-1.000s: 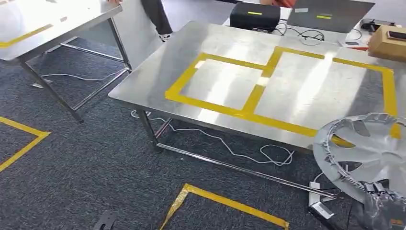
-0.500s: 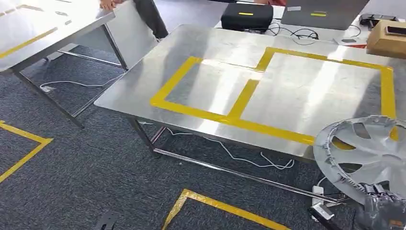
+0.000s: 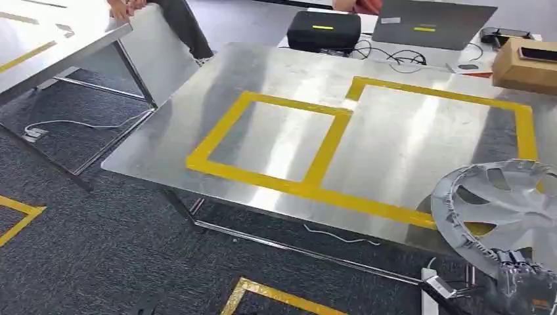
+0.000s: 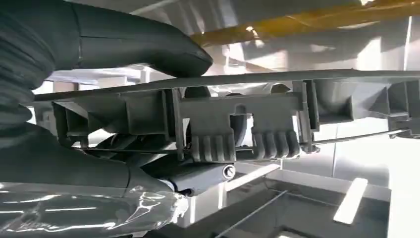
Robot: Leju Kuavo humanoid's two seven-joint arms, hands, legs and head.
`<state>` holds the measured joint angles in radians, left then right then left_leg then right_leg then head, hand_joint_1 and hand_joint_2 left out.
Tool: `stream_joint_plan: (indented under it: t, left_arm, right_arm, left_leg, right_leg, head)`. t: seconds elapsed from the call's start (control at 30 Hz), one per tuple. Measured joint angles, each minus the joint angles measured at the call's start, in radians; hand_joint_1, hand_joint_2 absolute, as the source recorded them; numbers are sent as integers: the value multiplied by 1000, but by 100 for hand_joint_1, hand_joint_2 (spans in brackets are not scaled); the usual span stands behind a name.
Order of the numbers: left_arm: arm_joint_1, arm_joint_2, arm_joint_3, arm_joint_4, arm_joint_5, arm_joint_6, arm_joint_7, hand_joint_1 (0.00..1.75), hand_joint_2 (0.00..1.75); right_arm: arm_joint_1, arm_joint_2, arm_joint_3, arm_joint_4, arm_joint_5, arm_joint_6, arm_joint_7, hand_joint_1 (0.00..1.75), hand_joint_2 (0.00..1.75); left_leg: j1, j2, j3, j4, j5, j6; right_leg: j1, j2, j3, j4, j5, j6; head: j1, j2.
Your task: Take the parts from the cabinet and place them on the table.
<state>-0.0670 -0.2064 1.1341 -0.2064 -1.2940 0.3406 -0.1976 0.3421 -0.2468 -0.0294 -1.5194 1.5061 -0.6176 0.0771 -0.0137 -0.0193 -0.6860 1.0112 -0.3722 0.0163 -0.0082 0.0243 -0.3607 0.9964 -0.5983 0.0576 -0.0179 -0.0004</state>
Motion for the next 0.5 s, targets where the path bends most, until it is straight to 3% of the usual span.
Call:
stream_joint_plan:
  t: [0.03, 0.07, 0.1, 0.13, 0.17, 0.2, 0.23, 0.27, 0.3, 0.37, 0.4, 0.43, 0.47, 0.5]
  left_arm:
    - [1, 1, 0, 0, 0, 0, 0, 0, 0]
    - [-1, 2, 0, 0, 0, 0, 0, 0, 0]
    - [-2, 1, 0, 0, 0, 0, 0, 0, 0]
    - [-2, 0, 0, 0, 0, 1, 1, 0, 0]
    - [-2, -1, 0, 0, 0, 5, 7, 0, 0]
    - [-2, -2, 0, 0, 0, 15, 13, 0, 0]
    - [-1, -2, 0, 0, 0, 27, 16, 0, 0]
    - [0, -3, 0, 0, -2, 36, 16, 0, 0]
    - [0, -3, 0, 0, -2, 38, 17, 0, 0]
    - [2, -3, 0, 0, -2, 39, 18, 0, 0]
    - [2, -3, 0, 0, -2, 40, 18, 0, 0]
    - [0, -3, 0, 0, -2, 41, 18, 0, 0]
    - [-1, -3, 0, 0, -2, 41, 18, 0, 0]
    - [-1, -3, 0, 0, -2, 41, 18, 0, 0]
  right_arm:
    - [-2, 0, 0, 0, 0, 0, 0, 175, 175]
    - [-8, 0, 0, 0, 0, 0, -1, 175, 175]
    - [-8, 0, 0, 0, 0, 1, -1, 175, 175]
    - [-6, 0, 0, 0, 2, 1, -1, 175, 175]
    - [-5, 0, 0, 0, 2, 1, -1, 175, 175]
    - [-4, 0, 0, 1, 3, 3, -1, 175, 175]
    - [-5, 0, 1, 1, 2, 4, 1, 175, 175]
    - [-4, 0, 1, 1, 2, 6, 2, 175, 175]
    - [-3, 0, 1, 1, 3, 6, 3, 175, 175]
    - [0, 1, 2, 2, 5, 7, 2, 175, 175]
    - [-4, 0, 3, 3, 5, 8, 2, 175, 175]
    - [-4, 1, 3, -1, 5, 7, 2, 175, 175]
    - [-4, 1, 4, -1, 4, 7, 3, 175, 175]
    - [-4, 1, 4, 0, 4, 8, 3, 175, 175]
  left_leg:
    - [0, 1, 17, -4, -5, 7]
    - [0, 2, 31, -3, -15, 12]
    - [0, 2, 41, -3, -26, 17]
    - [0, 5, 55, -2, -28, 18]
    - [0, 4, 70, -2, -39, 20]
    - [1, 2, 86, -2, -53, 21]
    - [1, -1, 104, -2, -67, 21]
    - [2, -3, 122, -2, -81, 20]
    - [2, -5, 141, -2, -95, 17]
    - [-4, -7, 160, 4, -122, 8]
    - [-5, -9, 158, 0, -126, 3]
    - [-5, -8, 159, -3, -125, 0]
    - [-5, -7, 157, -4, -128, 6]
    - [-6, -7, 154, -8, -121, 17]
  right_leg:
    - [-1, -8, -13, 46, 8, 3]
    - [-2, -15, -60, 130, 20, 5]
    - [-2, -16, -122, 215, 6, 8]
    - [-1, -16, -171, 268, -42, 11]
    - [-1, -16, -209, 289, -109, 12]
    - [-1, -16, -237, 283, -175, 15]
    - [-2, -17, -257, 259, -214, 16]
    - [-3, -17, -269, 215, -199, 15]
    - [-4, -17, -273, 152, -116, 14]
    - [-3, -22, -276, 52, 144, 10]
    - [1, -23, -271, 52, 159, -6]
    - [1, -21, -266, 46, 170, -11]
    - [-1, -18, -268, 43, 183, 2]
    - [-2, -17, -269, 42, 181, 4]
  head:
    - [6, -1]
    - [8, 0]
    - [11, 0]
    - [8, 0]
    - [10, 0]
    - [11, 0]
    - [13, 0]
    - [15, 0]
    - [15, 0]
    - [15, 0]
    - [15, 0]
    - [7, 0]
    - [9, 0]
    - [6, 0]
